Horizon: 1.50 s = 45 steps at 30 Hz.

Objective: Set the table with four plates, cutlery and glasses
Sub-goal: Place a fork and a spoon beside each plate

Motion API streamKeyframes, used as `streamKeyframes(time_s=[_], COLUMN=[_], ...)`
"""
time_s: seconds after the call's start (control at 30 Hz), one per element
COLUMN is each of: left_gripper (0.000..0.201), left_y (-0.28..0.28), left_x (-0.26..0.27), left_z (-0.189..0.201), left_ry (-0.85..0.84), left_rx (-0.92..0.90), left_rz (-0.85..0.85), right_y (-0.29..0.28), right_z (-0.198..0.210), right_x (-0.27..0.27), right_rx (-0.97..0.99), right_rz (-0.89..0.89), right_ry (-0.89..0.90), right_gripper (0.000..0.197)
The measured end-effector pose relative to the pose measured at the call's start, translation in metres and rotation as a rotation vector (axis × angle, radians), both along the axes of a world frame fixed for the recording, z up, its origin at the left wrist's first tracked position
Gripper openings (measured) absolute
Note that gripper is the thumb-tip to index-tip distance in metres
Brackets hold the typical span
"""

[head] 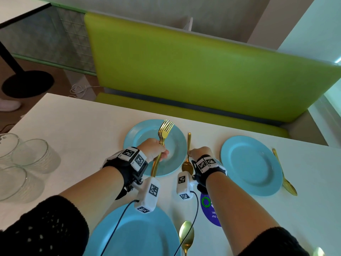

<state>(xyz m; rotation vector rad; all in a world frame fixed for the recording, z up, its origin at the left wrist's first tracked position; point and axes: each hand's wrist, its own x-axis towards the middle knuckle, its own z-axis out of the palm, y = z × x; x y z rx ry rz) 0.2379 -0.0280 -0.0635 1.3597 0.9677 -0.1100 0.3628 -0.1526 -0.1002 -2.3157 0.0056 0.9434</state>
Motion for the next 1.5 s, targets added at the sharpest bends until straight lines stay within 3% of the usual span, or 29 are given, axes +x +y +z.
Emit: streamKeyframes(time_s=[0.2, 0.3, 0.37, 0.5, 0.67, 0.77, 0.93, 1.1, 1.3, 1.4, 1.5], left_gripper=[0.025, 0.024, 0.024, 0.024, 0.020, 0.010, 0.005, 0.025, 0.031, 0.031, 0.023], left_y=[0.001, 0.000, -0.003, -0.011, -0.022, -0.030, -0.035, -0.033, -0.016, -0.013, -0.016], left_x=[0.001, 0.001, 0.003, 0.008, 0.015, 0.016, 0.020, 0.028, 0.033, 0.037, 0.040], left_z=[-0.004, -0.006, -0.005, 0.002, 0.009, 0.014, 0.010, 0.002, -0.003, -0.001, 0.001], left_ry=[0.023, 0.028, 0.033, 0.039, 0.072, 0.082, 0.059, 0.035, 0.043, 0.039, 0.020], left_rx=[0.032, 0.047, 0.053, 0.053, 0.146, 0.229, 0.219, 0.169, 0.124, 0.083, 0.082], left_rz=[-0.026, -0.037, -0.066, -0.156, -0.371, -0.517, -0.537, -0.378, -0.083, -0.042, -0.049], right_y=[-0.002, -0.005, -0.007, -0.008, -0.013, -0.022, -0.035, -0.052, -0.077, -0.079, -0.075], right_z=[0.008, 0.025, 0.034, 0.045, 0.059, 0.065, 0.065, 0.062, 0.045, 0.031, 0.017], right_x=[0.002, 0.003, 0.002, -0.007, -0.028, -0.034, -0.034, -0.021, 0.012, 0.021, 0.022], right_rx=[-0.101, -0.026, 0.042, 0.036, -0.054, -0.106, -0.133, -0.179, -0.259, -0.268, -0.373], right_rz=[0.141, 0.077, 0.102, 0.415, 0.783, 0.891, 0.916, 0.902, 0.492, 0.343, 0.317], right_ry=[-0.051, -0.123, -0.271, -0.564, -0.595, -0.568, -0.529, -0.537, -0.401, -0.350, -0.290], right_gripper=[0.038, 0.034, 0.030, 0.014, 0.022, 0.024, 0.025, 0.023, 0.020, 0.024, 0.024])
